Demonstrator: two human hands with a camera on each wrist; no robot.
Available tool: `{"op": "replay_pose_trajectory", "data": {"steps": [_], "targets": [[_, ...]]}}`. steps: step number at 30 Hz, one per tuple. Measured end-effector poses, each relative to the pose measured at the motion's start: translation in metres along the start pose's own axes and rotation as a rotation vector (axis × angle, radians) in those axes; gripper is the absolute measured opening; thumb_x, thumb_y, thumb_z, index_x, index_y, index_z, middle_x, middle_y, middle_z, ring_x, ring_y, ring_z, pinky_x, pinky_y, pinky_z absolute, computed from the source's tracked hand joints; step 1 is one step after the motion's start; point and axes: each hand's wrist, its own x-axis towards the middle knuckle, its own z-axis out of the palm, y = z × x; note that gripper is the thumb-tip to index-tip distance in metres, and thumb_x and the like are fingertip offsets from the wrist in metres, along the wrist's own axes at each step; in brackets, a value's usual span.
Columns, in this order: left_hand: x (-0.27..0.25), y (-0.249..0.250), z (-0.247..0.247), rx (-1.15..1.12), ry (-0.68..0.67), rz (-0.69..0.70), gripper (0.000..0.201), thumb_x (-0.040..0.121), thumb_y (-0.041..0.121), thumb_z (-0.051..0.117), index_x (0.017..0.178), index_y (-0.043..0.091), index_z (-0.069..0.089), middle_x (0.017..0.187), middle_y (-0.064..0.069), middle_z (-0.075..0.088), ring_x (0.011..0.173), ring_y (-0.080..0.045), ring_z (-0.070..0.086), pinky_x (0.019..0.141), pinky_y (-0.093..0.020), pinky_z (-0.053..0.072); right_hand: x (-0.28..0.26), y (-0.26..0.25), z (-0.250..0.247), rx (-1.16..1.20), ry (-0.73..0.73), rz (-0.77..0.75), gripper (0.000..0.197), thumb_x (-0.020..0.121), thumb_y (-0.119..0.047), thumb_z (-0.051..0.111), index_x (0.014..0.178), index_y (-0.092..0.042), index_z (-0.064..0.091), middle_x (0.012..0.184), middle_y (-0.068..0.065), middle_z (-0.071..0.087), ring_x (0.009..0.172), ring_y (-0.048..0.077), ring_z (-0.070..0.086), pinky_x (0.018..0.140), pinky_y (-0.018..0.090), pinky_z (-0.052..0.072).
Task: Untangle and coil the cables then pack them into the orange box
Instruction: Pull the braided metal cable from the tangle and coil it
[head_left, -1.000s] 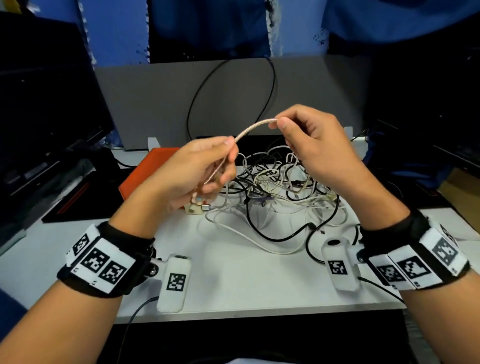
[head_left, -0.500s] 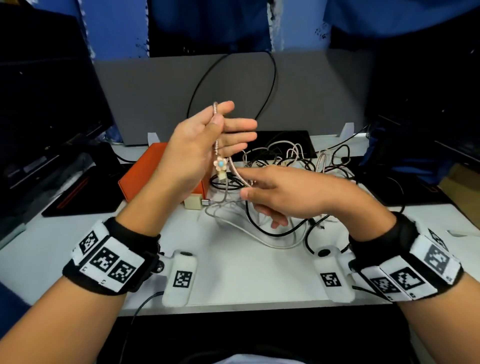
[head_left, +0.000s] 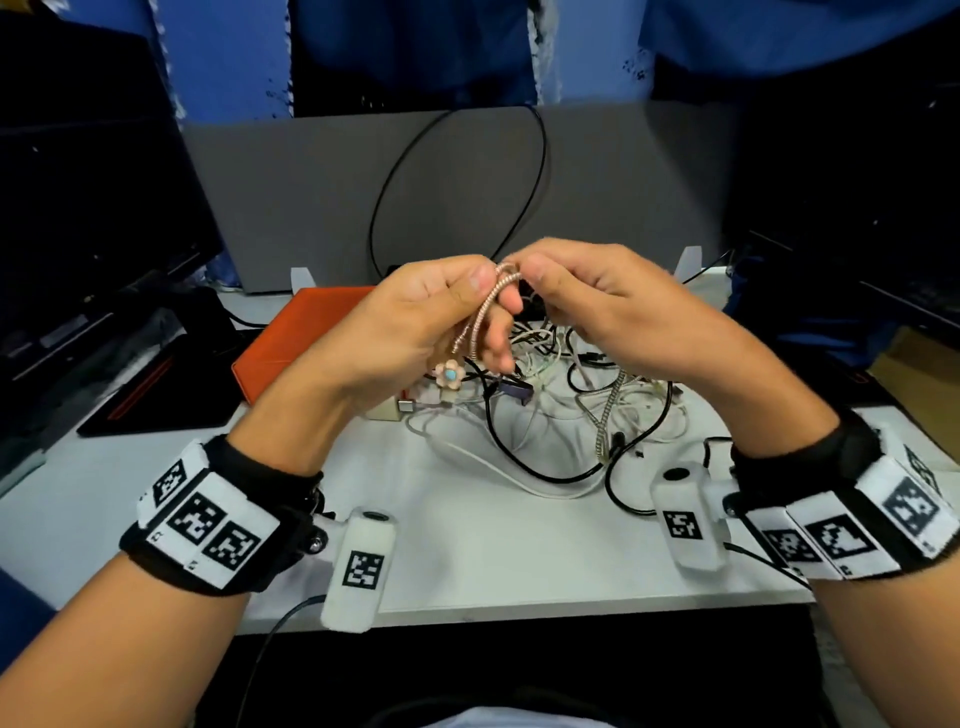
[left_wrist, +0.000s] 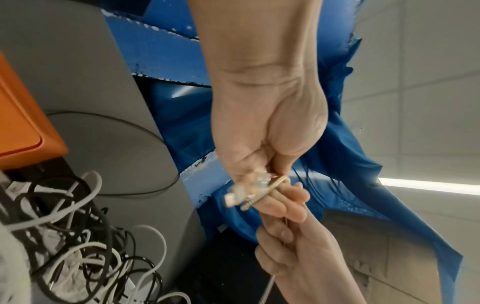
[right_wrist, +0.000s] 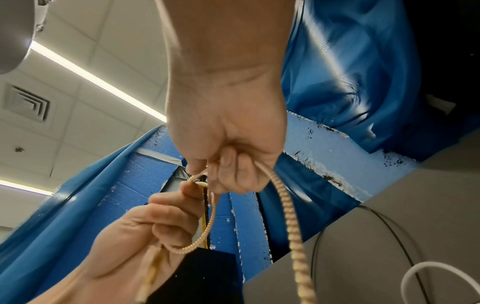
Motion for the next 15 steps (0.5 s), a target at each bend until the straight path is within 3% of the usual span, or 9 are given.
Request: {"op": "replay_pose_trajectory", "data": {"steps": [3, 6, 9, 11, 12, 15], "targets": [[-0.001, -0.001, 0.003, -0.115, 0.010, -0.080, 0.031, 0.108, 0.017, 0.036, 0.102, 0.003, 0.063, 0.073, -0.004, 0.053, 0.053, -0.014, 0.051, 0.051, -0.019, 0.044, -0.002, -0.003, 0.003, -0.115, 0.079, 0.044, 0.035, 0.106, -0.045, 0.049, 0.085, -0.021, 0.065, 0.062, -0.010, 0.049, 0.059, 0.005, 0.044, 0.060, 0.029, 0.037], [-0.001, -0.003, 0.004, -0.203, 0.000, -0.138, 0.035, 0.109, 0.023, 0.037, 0.096, 0.005, 0.064, 0.066, -0.002, 0.045, 0.044, -0.010, 0.036, 0.054, -0.025, 0.036, -0.005, -0.007, 0.010, -0.159, 0.150, 0.015, 0.038, 0.105, -0.044, 0.053, 0.074, -0.023, 0.061, 0.054, -0.009, 0.045, 0.055, 0.007, 0.043, 0.054, 0.022, 0.031], [0.001, -0.002, 0.006, -0.247, 0.008, -0.121, 0.034, 0.107, 0.026, 0.041, 0.084, 0.011, 0.061, 0.060, 0.000, 0.047, 0.046, -0.012, 0.046, 0.064, -0.030, 0.050, -0.004, -0.012, 0.015, -0.091, 0.201, 0.009, 0.036, 0.106, -0.040, 0.053, 0.075, -0.023, 0.061, 0.057, -0.012, 0.051, 0.057, 0.005, 0.048, 0.056, 0.019, 0.035], [0.001, -0.003, 0.007, -0.285, 0.024, -0.086, 0.030, 0.105, 0.025, 0.041, 0.085, 0.010, 0.058, 0.060, 0.000, 0.052, 0.054, -0.016, 0.058, 0.079, -0.033, 0.057, -0.002, -0.013, 0.015, -0.016, 0.222, -0.004, 0.034, 0.107, -0.039, 0.052, 0.080, -0.021, 0.064, 0.067, -0.010, 0.063, 0.063, 0.007, 0.057, 0.064, 0.027, 0.046], [0.001, -0.004, 0.008, -0.323, 0.026, -0.077, 0.029, 0.105, 0.025, 0.041, 0.086, 0.009, 0.057, 0.061, -0.001, 0.054, 0.055, -0.016, 0.061, 0.081, -0.034, 0.058, -0.001, -0.013, 0.016, 0.004, 0.223, -0.006, 0.033, 0.107, -0.039, 0.052, 0.081, -0.023, 0.065, 0.070, -0.008, 0.066, 0.064, 0.009, 0.059, 0.067, 0.031, 0.048], [-0.001, -0.004, 0.009, -0.464, -0.037, -0.101, 0.033, 0.109, 0.025, 0.035, 0.093, 0.008, 0.058, 0.060, 0.000, 0.057, 0.041, -0.009, 0.053, 0.064, -0.028, 0.054, 0.001, -0.015, 0.014, 0.028, 0.207, -0.004, 0.032, 0.106, -0.039, 0.052, 0.078, -0.029, 0.063, 0.058, -0.015, 0.055, 0.055, 0.005, 0.046, 0.057, 0.026, 0.037]]}}
